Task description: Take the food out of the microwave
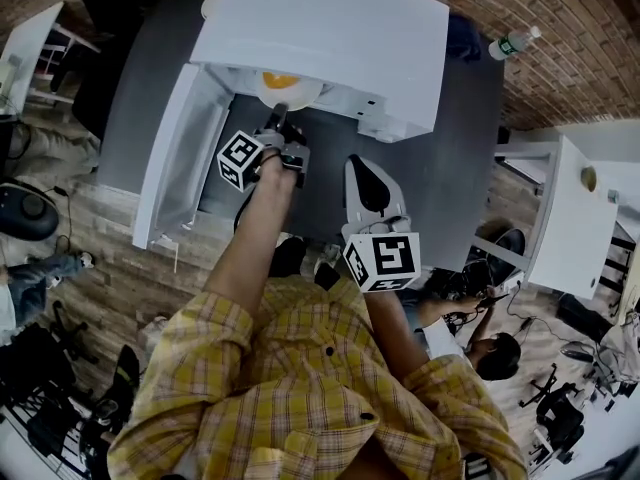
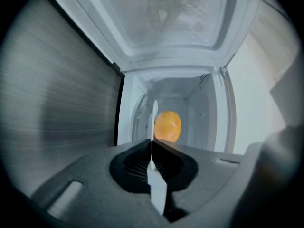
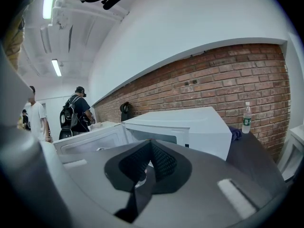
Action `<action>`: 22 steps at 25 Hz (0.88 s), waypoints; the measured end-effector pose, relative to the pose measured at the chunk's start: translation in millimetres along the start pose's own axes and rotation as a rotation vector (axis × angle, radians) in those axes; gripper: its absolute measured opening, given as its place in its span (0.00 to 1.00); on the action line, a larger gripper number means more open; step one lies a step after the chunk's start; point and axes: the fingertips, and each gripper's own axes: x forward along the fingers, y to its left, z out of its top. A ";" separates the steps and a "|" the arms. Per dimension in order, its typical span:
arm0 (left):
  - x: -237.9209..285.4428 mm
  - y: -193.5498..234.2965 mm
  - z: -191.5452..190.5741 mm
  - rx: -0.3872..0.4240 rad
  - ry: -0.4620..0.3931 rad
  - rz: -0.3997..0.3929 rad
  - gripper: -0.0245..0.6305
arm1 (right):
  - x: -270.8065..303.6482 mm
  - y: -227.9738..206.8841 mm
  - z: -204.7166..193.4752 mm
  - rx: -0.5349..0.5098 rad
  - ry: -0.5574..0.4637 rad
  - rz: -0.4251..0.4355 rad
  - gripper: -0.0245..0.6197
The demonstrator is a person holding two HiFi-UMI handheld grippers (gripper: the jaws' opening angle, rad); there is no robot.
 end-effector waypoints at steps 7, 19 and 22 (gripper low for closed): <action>-21.0 -7.1 -8.1 -0.016 -0.022 -0.004 0.04 | -12.1 0.8 3.5 -0.013 -0.012 0.007 0.04; -52.5 -24.6 -20.1 -0.034 -0.042 -0.022 0.05 | -28.7 7.4 8.0 -0.032 -0.030 0.037 0.04; -61.7 -25.8 -23.6 -0.030 -0.046 -0.026 0.04 | -33.4 9.3 9.5 -0.036 -0.036 0.042 0.04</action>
